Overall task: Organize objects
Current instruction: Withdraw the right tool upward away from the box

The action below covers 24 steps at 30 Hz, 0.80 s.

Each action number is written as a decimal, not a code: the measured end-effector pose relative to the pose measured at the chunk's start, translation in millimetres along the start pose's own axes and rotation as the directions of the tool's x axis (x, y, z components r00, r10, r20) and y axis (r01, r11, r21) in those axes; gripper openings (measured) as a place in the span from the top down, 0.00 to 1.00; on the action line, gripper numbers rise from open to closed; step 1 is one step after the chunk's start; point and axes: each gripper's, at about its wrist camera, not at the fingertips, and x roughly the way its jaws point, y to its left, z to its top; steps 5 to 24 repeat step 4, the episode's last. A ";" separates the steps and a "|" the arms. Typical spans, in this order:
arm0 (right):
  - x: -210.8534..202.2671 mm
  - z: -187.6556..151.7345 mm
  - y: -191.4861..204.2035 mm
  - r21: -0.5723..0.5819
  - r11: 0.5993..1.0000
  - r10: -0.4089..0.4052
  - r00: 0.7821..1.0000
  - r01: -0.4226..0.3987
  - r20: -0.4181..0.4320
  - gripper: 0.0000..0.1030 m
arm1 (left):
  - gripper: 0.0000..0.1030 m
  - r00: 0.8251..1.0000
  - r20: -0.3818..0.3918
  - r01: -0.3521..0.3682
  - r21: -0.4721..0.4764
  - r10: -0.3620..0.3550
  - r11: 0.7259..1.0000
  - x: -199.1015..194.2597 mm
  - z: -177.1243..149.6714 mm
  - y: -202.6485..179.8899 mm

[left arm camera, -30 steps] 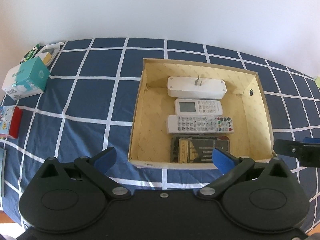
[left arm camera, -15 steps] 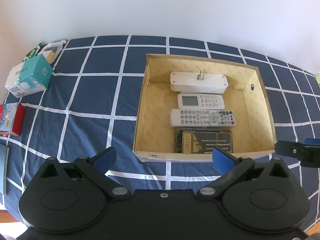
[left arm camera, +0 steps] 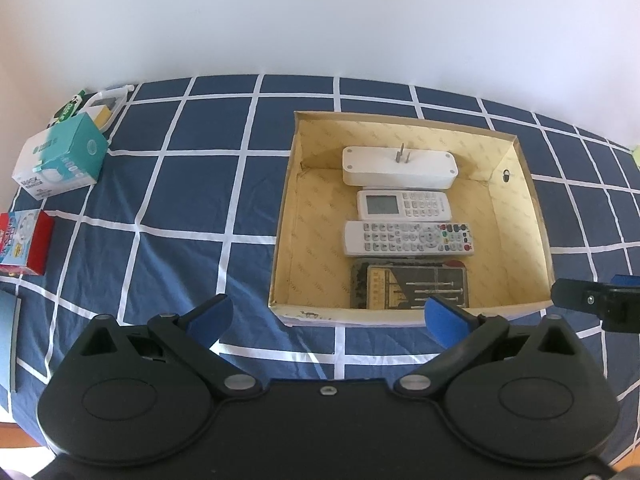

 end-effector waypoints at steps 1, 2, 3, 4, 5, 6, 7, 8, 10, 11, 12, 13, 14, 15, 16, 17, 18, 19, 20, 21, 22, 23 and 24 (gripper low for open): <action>0.2 0.2 0.2 0.000 1.000 0.001 1.000 -0.001 -0.001 0.00 | 0.00 1.000 -0.002 -0.001 0.000 0.001 1.000 0.5 0.2 -0.3; 0.5 0.3 0.4 -0.002 1.000 0.000 1.000 0.000 -0.002 0.00 | 0.00 1.000 -0.004 0.000 0.001 0.000 1.000 1.2 0.3 -0.7; 0.5 0.3 1.0 -0.003 1.000 -0.002 1.000 0.002 -0.001 0.00 | 0.00 1.000 -0.005 0.001 0.004 -0.001 1.000 1.5 0.5 -1.0; 0.8 0.8 1.7 -0.005 1.000 -0.004 1.000 0.004 -0.002 0.00 | 0.00 1.000 -0.007 0.000 0.003 0.000 1.000 1.9 0.6 -0.9; 0.8 0.8 1.7 -0.005 1.000 -0.004 1.000 0.004 -0.002 0.00 | 0.00 1.000 -0.007 0.000 0.003 0.000 1.000 1.9 0.6 -0.9; 0.8 0.8 1.7 -0.005 1.000 -0.004 1.000 0.004 -0.002 0.00 | 0.00 1.000 -0.007 0.000 0.003 0.000 1.000 1.9 0.6 -0.9; 0.8 0.8 1.7 -0.005 1.000 -0.004 1.000 0.004 -0.002 0.00 | 0.00 1.000 -0.007 0.000 0.003 0.000 1.000 1.9 0.6 -0.9; 0.8 0.8 1.7 -0.005 1.000 -0.004 1.000 0.004 -0.002 0.00 | 0.00 1.000 -0.007 0.000 0.003 0.000 1.000 1.9 0.6 -0.9; 0.8 0.8 1.7 -0.005 1.000 -0.004 1.000 0.004 -0.002 0.00 | 0.00 1.000 -0.007 0.000 0.003 0.000 1.000 1.9 0.6 -0.9; 0.8 0.8 1.7 -0.005 1.000 -0.004 1.000 0.004 -0.002 0.00 | 0.00 1.000 -0.007 0.000 0.003 0.000 1.000 1.9 0.6 -0.9; 0.8 0.8 1.7 -0.005 1.000 -0.004 1.000 0.004 -0.002 0.00 | 0.00 1.000 -0.007 0.000 0.003 0.000 1.000 1.9 0.6 -0.9; 0.8 0.8 1.7 -0.005 1.000 -0.004 1.000 0.004 -0.002 0.00 | 0.00 1.000 -0.007 0.000 0.003 0.000 1.000 1.9 0.6 -0.9; 0.8 0.8 1.7 -0.005 1.000 -0.004 1.000 0.004 -0.002 0.00 | 0.00 1.000 -0.007 0.000 0.003 0.000 1.000 1.9 0.6 -0.9; 0.8 0.8 1.7 -0.005 1.000 -0.004 1.000 0.004 -0.002 0.00 | 0.00 1.000 -0.007 0.000 0.003 0.000 1.000 1.9 0.6 -0.9; 0.8 0.8 1.7 -0.005 1.000 -0.004 1.000 0.004 -0.002 0.00 | 0.00 1.000 -0.007 0.000 0.003 0.000 1.000 1.9 0.6 -0.9; 0.8 0.8 1.7 -0.005 1.000 -0.004 1.000 0.004 -0.002 0.00 | 0.00 1.000 -0.007 0.000 0.003 0.000 1.000 1.9 0.6 -0.9; 0.8 0.8 1.7 -0.005 1.000 -0.004 1.000 0.004 -0.002 0.00 | 0.00 1.000 -0.007 0.000 0.003 0.000 1.000 1.9 0.6 -0.9; 0.8 0.8 1.7 -0.005 1.000 -0.004 1.000 0.004 -0.002 0.00 | 0.00 1.000 -0.007 0.000 0.003 0.000 1.000 1.9 0.6 -0.9; 0.8 0.8 1.7 -0.005 1.000 -0.004 1.000 0.004 -0.002 0.00 | 0.00 1.000 -0.007 0.000 0.003 0.000 1.000 1.9 0.6 -0.9; 0.8 0.8 1.7 -0.005 1.000 -0.004 1.000 0.004 -0.002 0.00 | 0.00 1.000 -0.007 0.000 0.003 0.000 1.000 1.9 0.6 -0.9; 0.8 0.8 1.7 -0.005 1.000 -0.004 1.000 0.004 -0.002 0.00 | 0.00 1.000 -0.007 0.000 0.003 0.000 1.000 1.9 0.6 -0.9; 0.8 0.8 1.7 -0.005 1.000 -0.004 1.000 0.004 -0.002 0.00 | 0.00 1.000 -0.007 0.000 0.003 0.000 1.000 1.9 0.6 -0.9; 0.8 0.8 1.7 -0.005 1.000 -0.004 1.000 0.004 -0.002 0.00 | 0.00 1.000 -0.007 0.000 0.003 0.000 1.000 1.9 0.6 -0.9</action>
